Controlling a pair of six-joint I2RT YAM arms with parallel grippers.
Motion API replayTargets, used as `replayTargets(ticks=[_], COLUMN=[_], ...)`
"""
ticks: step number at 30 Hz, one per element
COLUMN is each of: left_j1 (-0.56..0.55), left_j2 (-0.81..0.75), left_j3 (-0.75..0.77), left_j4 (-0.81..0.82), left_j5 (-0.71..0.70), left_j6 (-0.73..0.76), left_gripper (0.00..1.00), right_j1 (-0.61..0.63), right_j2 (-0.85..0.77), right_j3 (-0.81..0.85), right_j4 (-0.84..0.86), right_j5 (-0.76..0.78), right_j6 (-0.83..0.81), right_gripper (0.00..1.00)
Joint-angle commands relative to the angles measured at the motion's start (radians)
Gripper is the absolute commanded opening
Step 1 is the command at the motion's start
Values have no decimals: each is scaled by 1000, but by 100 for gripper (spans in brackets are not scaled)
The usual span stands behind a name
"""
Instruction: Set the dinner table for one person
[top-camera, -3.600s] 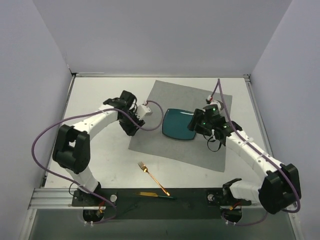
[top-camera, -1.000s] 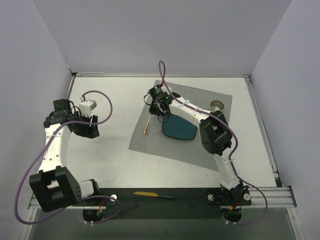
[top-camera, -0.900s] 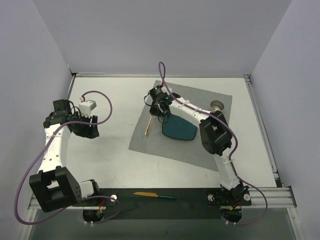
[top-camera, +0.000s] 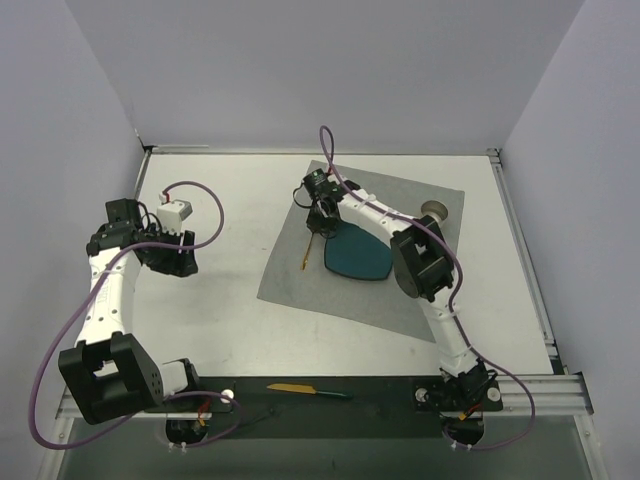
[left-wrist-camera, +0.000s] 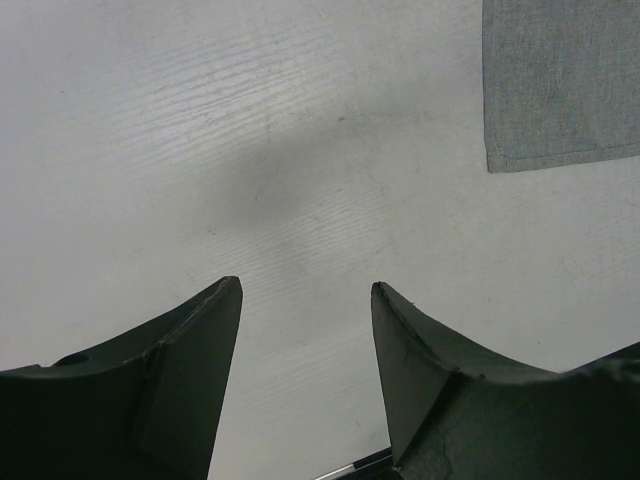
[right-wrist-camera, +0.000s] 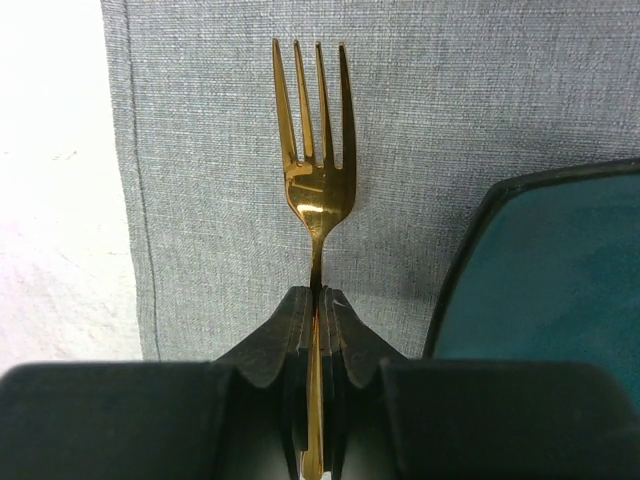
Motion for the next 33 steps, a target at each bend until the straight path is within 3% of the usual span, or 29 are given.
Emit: replayTargets(ticks=[1, 6, 10, 18, 22, 26, 29, 33], left_j1=[8, 8, 8, 14, 15, 17, 20, 25], left_j2=[-4, -6, -6, -6, -10, -18, -27, -50], left_j3=[20, 23, 22, 26, 29, 29, 26, 31], left_j4=[15, 12, 12, 9, 6, -6, -9, -20], left_j5=[22, 17, 22, 27, 28, 25, 33, 51], left_j6=[1, 4, 4, 4, 7, 14, 18, 19], left_gripper=[65, 65, 65, 65, 65, 65, 65, 65], right_j1=[-6, -6, -9, 20, 90, 211, 331, 477], right_j2=[27, 30, 21, -125, -243, -457, -613, -779], right_j3=[32, 24, 15, 7, 21, -147, -389, -662], right_j4=[-45, -49, -49, -46, -28, -9, -8, -8], right_j5=[-4, 1, -16, 33, 65, 3, -117, -177], right_j6=[1, -3, -5, -78, -255, -575, -692, -685], right_gripper=[0, 0, 25, 41, 46, 50, 50, 50])
